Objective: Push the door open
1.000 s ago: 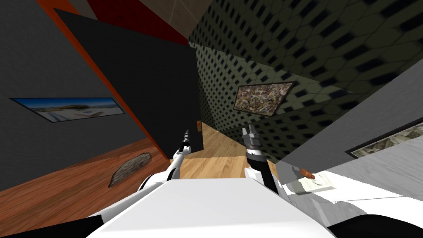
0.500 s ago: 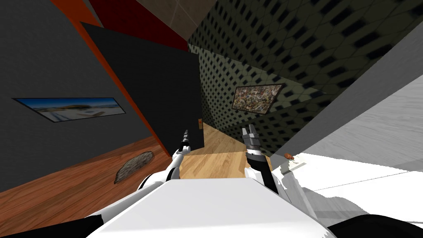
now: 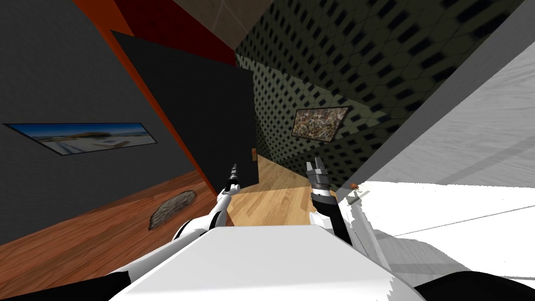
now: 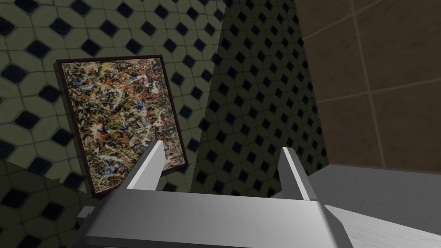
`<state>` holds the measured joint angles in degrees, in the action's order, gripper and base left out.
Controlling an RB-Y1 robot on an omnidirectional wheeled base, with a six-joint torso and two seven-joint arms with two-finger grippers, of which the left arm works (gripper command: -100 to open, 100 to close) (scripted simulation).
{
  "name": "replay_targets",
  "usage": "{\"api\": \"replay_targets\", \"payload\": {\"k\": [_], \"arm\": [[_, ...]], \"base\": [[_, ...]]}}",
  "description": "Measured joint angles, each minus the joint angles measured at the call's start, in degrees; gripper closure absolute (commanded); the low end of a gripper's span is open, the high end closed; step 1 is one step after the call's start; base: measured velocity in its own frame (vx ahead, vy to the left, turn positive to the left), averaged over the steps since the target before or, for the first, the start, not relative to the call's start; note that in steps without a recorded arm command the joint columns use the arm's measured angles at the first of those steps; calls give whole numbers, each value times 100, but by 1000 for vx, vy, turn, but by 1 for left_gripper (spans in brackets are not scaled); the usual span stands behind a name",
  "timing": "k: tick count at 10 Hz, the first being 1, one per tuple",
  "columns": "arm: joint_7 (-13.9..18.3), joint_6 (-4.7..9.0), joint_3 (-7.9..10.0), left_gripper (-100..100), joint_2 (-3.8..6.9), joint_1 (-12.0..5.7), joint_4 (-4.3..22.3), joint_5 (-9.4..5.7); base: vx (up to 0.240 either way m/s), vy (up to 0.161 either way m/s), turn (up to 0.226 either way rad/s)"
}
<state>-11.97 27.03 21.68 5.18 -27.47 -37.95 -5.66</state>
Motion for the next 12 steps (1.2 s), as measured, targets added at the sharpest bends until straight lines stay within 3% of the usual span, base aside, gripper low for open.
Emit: {"api": "replay_targets", "payload": {"k": [5,7,8,9,12], "arm": [[-110,106,130,-100,93,-87,142,-33],[-188,49,214,-100,106,-49,1,-50],[-213,82,243,-100,134,-76,63,-59],[-243,184,302,-100,191,-159,238,-77],[-494,269,584,-100,221,-256,283,-145]], "base": [[-167,90,-94],[-154,77,-92],[-104,68,-106],[-122,73,-193],[-20,42,-102]]}}
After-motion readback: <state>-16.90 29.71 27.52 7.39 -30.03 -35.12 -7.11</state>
